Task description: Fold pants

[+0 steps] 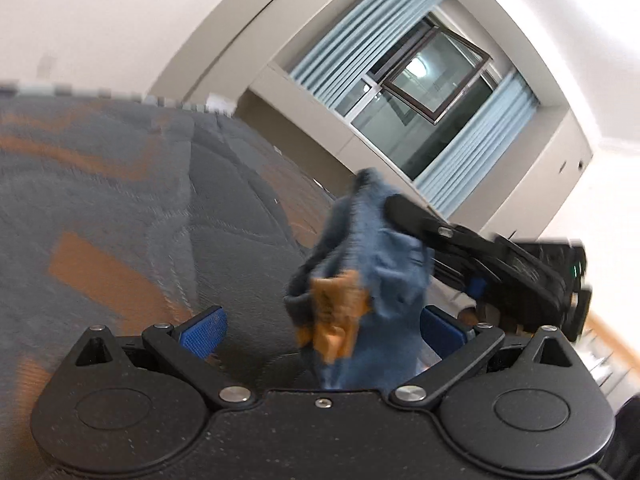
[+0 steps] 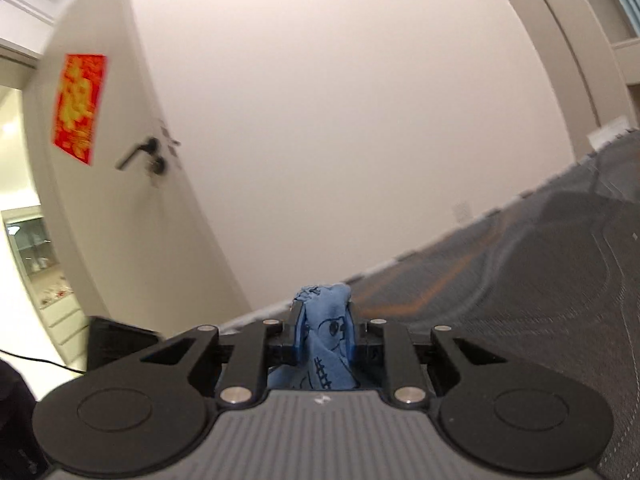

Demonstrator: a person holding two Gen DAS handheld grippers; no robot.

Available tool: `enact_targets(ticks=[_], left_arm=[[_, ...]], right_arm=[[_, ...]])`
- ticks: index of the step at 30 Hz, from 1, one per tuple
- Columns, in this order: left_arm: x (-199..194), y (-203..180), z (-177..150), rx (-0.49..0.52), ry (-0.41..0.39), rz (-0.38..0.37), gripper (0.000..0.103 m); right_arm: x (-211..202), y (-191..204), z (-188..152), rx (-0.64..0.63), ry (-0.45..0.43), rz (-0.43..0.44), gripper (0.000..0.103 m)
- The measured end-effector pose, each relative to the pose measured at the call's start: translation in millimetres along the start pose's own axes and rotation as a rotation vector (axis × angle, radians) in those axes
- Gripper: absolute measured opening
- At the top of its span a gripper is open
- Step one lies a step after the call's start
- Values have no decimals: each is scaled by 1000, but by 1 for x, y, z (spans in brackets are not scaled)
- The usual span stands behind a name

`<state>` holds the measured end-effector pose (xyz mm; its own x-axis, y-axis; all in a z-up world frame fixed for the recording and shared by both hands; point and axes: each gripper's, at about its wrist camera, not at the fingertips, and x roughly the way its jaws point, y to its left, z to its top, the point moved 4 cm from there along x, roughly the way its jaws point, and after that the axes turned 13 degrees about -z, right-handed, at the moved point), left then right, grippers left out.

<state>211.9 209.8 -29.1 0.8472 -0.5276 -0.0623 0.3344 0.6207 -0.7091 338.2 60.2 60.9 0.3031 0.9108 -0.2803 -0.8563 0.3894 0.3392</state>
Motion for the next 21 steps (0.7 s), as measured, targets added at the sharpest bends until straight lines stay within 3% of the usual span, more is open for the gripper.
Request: enact_targets(ticks=[4,8,13,16,19,21], left_arm=[[12,16,3,-124,-13,-54,102],[16,10,6,-103,-42,-73,102],[18,-11,8,1,-31,9,96],[20,-18,10,7,-27,67,93],[23,-23,9,10,-21,98,84],[24,-23,8,11,-15,107,71]], right_arm=[[-6,-1,3,3,-36,37,22],[0,-5,1,20,-42,59,22],[3,-5,0,22,-36,72,22],[2,-5,2,26,-44,73,22],[-2,-4,2,24,-50,66,22],[-5,-5,0,20,-51,51,22]])
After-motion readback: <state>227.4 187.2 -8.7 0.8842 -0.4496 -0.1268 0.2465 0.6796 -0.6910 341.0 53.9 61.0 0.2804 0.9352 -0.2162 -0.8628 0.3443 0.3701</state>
